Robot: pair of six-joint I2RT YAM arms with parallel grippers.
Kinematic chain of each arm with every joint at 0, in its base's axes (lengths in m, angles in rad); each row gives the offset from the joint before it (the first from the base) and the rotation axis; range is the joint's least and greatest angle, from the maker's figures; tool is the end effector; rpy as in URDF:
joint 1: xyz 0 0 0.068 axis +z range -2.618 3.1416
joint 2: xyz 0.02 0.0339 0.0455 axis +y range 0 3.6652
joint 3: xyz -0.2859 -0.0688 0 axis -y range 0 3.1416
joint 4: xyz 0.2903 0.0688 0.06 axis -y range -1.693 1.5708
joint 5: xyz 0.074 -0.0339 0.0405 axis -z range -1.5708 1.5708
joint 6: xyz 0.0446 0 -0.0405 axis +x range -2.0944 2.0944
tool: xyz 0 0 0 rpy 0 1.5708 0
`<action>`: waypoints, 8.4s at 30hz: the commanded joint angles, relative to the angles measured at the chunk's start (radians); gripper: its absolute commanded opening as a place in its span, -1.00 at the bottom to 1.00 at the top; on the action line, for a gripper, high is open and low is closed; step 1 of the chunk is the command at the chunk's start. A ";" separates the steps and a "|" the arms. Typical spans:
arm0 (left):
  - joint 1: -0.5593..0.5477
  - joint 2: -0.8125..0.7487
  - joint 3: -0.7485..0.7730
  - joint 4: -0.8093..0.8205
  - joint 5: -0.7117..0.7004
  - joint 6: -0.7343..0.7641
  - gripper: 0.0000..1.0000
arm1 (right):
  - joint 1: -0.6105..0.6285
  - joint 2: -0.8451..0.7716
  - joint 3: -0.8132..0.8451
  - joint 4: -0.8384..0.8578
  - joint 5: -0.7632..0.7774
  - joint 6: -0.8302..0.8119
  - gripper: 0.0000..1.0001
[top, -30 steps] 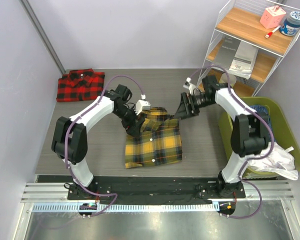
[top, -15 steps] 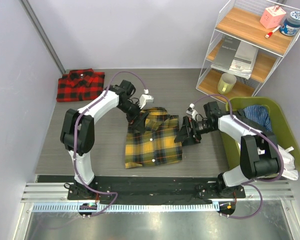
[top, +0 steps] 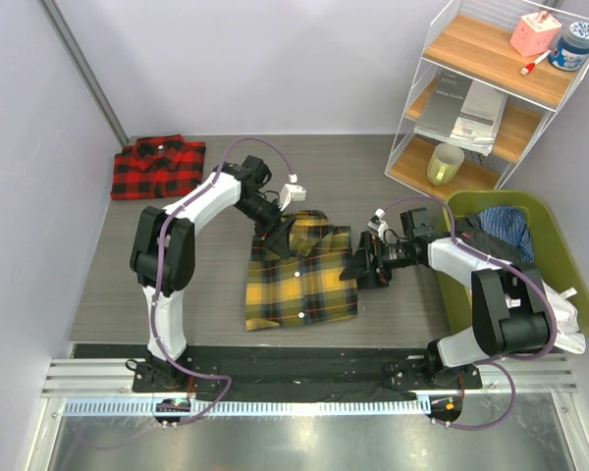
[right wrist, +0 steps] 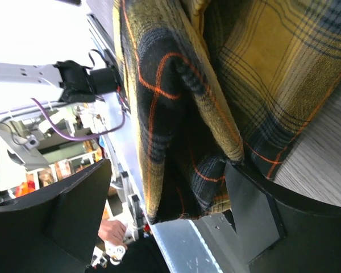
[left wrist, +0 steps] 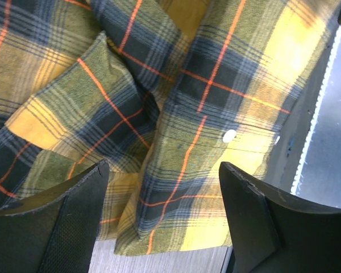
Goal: Fold and stack the long sleeve shirts
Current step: Fold the shirt
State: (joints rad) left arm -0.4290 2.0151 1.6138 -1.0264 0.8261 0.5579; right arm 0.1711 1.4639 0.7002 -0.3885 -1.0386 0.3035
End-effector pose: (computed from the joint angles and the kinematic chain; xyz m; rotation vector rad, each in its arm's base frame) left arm 0.3941 -0.2164 0.2103 1.3609 2.3504 -1.1747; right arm 0.2693 0.0855 0.1520 -0.1413 2.5837 1.5555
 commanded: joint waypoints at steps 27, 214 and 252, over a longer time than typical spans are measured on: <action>-0.102 0.051 0.120 -0.184 0.004 0.243 0.59 | -0.159 -0.036 0.067 0.188 0.110 0.086 -0.10; 0.134 0.223 0.253 -0.244 -0.067 0.212 0.24 | 0.090 0.564 0.798 -0.690 0.241 -0.849 0.04; 0.305 -0.605 -0.385 0.614 0.070 -0.780 1.00 | 0.099 0.159 0.796 -0.371 0.164 -0.333 1.00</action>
State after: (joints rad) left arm -0.1150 1.5654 1.4464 -0.7189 0.7521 0.1677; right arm 0.2298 1.7542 1.6367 -0.7521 -0.6945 -0.1349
